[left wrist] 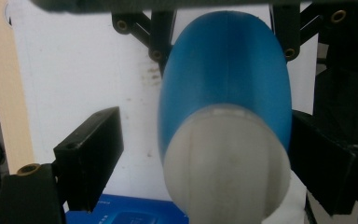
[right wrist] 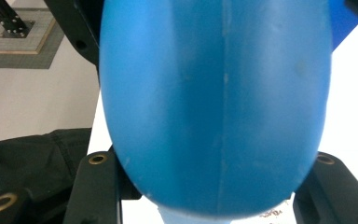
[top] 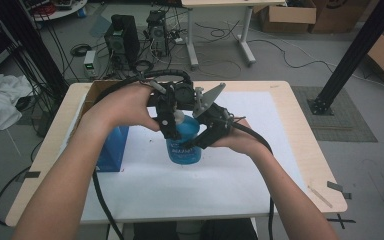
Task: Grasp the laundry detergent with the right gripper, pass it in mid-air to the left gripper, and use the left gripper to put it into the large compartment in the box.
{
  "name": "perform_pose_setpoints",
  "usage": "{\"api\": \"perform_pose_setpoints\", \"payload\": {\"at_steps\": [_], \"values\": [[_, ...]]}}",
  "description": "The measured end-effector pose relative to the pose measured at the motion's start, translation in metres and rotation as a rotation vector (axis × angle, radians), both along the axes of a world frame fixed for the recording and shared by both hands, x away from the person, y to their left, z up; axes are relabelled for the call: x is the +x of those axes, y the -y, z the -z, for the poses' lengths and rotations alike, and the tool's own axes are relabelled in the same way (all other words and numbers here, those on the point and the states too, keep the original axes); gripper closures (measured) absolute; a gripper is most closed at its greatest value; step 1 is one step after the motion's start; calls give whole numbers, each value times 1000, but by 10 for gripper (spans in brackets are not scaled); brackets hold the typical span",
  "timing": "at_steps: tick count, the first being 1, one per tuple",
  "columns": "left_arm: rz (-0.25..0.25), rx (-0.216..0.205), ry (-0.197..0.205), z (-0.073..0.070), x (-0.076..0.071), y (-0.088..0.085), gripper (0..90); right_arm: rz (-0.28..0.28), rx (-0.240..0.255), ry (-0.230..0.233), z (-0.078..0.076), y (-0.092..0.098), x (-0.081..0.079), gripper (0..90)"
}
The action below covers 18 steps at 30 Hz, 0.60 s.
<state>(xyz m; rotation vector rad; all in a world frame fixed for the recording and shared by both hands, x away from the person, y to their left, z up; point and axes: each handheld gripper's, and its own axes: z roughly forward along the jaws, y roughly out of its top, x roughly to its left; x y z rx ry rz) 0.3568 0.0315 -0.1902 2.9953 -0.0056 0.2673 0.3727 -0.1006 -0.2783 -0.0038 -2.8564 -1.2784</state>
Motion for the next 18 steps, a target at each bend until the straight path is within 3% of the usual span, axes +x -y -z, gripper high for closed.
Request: {"api": "perform_pose_setpoints", "payload": {"at_steps": [7, 18], "values": [[2, -2, -11, 2, 2, 2, 167, 7, -8, -13, 0, 0, -2, 453], [6, -9, -6, 4, 3, 1, 206, 21, 7, 21, -1, 4, 0, 453]]}}
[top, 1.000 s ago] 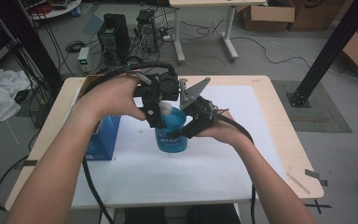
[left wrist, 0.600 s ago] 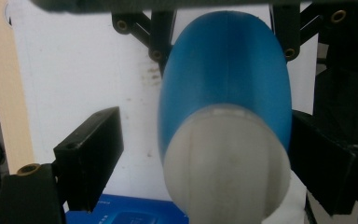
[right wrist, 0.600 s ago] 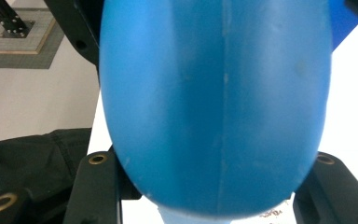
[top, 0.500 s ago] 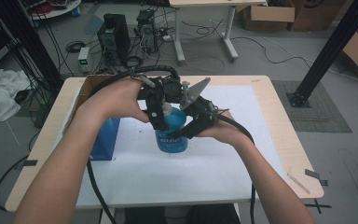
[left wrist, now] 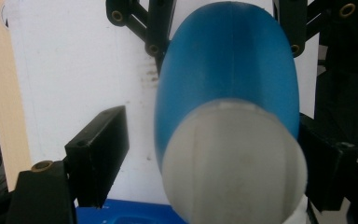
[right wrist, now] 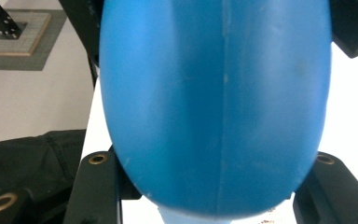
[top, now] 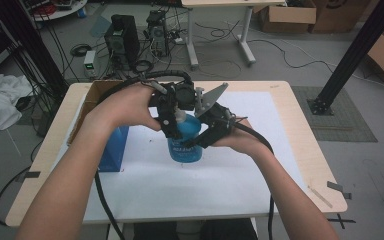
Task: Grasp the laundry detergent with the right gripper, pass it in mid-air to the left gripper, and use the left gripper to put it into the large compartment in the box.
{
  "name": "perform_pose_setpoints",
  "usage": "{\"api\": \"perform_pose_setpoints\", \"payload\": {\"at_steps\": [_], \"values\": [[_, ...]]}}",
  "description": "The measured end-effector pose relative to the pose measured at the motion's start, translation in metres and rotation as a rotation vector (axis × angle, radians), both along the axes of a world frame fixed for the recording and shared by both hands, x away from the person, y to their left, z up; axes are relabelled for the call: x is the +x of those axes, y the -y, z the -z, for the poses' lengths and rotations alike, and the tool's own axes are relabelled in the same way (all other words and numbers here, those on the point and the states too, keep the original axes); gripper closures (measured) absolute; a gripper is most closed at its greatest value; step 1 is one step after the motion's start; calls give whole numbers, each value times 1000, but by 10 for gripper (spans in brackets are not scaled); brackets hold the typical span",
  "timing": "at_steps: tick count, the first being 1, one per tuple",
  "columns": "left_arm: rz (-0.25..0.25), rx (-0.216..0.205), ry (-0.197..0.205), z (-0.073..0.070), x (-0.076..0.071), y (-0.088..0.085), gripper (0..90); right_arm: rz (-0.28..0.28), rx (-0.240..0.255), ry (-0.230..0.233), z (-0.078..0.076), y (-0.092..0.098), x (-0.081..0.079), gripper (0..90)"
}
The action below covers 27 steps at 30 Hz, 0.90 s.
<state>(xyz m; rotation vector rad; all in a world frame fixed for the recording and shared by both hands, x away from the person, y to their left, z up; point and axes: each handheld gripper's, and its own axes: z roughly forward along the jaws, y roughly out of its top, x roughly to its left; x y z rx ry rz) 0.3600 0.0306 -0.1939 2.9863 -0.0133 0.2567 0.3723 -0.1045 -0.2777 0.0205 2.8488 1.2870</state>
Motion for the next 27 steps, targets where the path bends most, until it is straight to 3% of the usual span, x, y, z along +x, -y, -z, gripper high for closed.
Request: {"api": "perform_pose_setpoints", "payload": {"at_steps": [27], "values": [[13, 6, -2, 0, -2, 3, 311, 13, 5, -9, -1, 1, -1, 453]]}}
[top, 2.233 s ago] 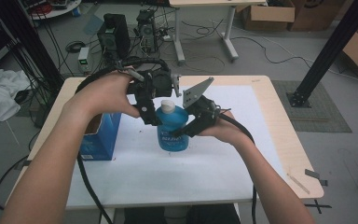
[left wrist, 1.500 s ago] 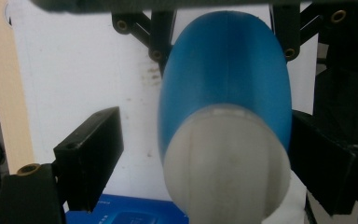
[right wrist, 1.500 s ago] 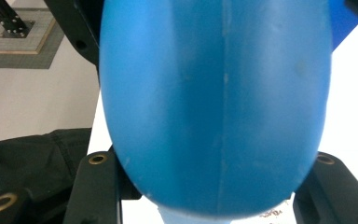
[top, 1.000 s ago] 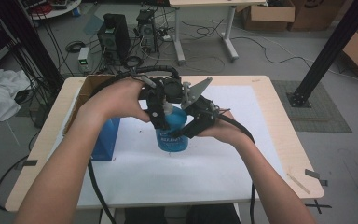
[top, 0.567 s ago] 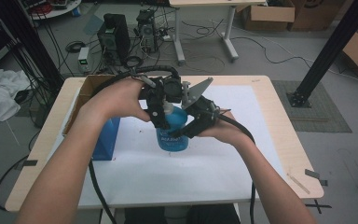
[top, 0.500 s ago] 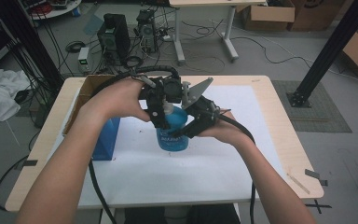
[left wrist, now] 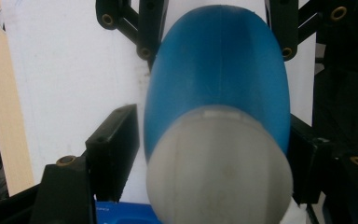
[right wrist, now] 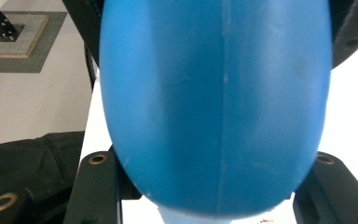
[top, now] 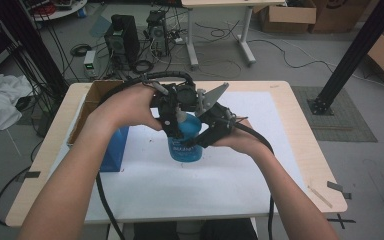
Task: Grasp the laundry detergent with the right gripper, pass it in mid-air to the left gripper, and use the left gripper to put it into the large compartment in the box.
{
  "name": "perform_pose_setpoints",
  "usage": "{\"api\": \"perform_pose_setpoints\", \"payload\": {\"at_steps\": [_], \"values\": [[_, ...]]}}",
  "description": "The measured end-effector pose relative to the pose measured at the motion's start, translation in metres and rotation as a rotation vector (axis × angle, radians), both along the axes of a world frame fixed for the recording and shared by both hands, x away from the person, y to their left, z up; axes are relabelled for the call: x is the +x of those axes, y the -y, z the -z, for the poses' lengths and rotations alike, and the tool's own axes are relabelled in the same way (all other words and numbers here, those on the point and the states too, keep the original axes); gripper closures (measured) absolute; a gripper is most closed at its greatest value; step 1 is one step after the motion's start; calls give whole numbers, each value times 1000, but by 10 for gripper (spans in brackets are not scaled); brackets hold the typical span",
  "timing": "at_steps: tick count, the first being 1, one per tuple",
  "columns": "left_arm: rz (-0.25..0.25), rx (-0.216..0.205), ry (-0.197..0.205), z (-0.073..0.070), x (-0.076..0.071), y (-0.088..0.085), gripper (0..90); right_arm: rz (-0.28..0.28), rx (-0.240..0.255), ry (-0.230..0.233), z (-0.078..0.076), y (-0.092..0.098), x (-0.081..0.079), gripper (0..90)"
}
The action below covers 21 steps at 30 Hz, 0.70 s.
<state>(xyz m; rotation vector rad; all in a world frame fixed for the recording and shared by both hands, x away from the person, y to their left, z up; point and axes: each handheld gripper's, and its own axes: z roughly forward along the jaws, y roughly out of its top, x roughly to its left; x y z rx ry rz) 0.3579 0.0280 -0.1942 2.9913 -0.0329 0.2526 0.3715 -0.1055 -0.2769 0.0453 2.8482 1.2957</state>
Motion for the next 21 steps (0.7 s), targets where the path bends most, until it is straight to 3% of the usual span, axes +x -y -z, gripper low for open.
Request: {"api": "perform_pose_setpoints", "payload": {"at_steps": [7, 21], "values": [[10, 5, 7, 0, -1, 0, 365, 13, -6, -4, 0, 0, 0, 453], [2, 1, 0, -2, 0, 0, 384, 33, -6, -8, 1, 0, 0, 449]]}}
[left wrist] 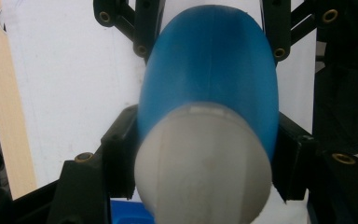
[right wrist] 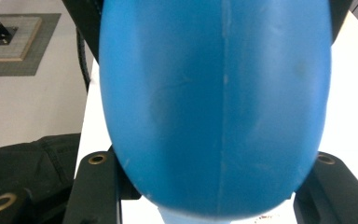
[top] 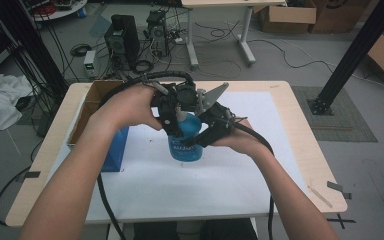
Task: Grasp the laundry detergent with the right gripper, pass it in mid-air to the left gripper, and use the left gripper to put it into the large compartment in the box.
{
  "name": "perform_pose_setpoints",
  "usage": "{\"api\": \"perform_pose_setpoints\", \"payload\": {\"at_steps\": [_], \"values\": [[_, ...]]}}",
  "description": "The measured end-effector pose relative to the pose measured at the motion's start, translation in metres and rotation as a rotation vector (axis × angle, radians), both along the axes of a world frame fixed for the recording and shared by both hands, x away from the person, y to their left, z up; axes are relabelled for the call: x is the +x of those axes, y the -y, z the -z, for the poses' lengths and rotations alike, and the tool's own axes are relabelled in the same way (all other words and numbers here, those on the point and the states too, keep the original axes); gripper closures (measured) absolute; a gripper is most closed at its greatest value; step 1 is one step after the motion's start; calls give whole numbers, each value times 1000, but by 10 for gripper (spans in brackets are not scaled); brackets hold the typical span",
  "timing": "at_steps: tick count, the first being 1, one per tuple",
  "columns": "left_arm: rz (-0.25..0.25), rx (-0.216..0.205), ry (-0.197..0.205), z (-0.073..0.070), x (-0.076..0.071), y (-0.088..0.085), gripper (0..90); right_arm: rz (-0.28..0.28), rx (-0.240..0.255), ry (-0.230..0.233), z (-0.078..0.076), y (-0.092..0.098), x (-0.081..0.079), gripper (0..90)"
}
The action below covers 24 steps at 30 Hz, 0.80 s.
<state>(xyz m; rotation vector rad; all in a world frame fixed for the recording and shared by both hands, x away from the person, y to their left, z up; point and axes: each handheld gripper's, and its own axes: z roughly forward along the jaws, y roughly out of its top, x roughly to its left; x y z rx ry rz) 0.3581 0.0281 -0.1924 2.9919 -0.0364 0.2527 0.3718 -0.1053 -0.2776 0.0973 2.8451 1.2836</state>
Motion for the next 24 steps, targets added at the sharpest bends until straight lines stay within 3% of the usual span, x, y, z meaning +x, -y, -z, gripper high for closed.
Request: {"api": "perform_pose_setpoints", "payload": {"at_steps": [6, 8, 10, 12, 20, 21, 22, 23, 24], "values": [[-10, -16, -15, -5, 1, -1, 386, -10, 31, 0, 0, 1, 1, 432], [-39, -11, -53, -7, 6, -3, 387, -7, 52, -15, -1, 0, 3, 286], [-59, -11, -67, -9, 7, -5, 387, 4, 45, -8, -2, 1, 3, 269], [-86, -6, -78, -12, 9, -8, 387, 11, 48, -38, -1, 1, 5, 177], [-223, 31, -100, -28, 16, -18, 387, 52, -81, -23, -2, 10, 10, 154], [-255, 40, -106, -32, 18, -21, 387, 58, -102, -23, -3, 12, 10, 153], [-322, 47, -119, -39, 22, -26, 387, 62, -153, -19, -4, 17, 11, 155], [-322, 47, -119, -39, 22, -26, 387, 62, -153, -19, -4, 17, 11, 155], [-391, 53, -131, -45, 27, -33, 388, 65, -189, -30, -5, 22, 12, 159]]}}
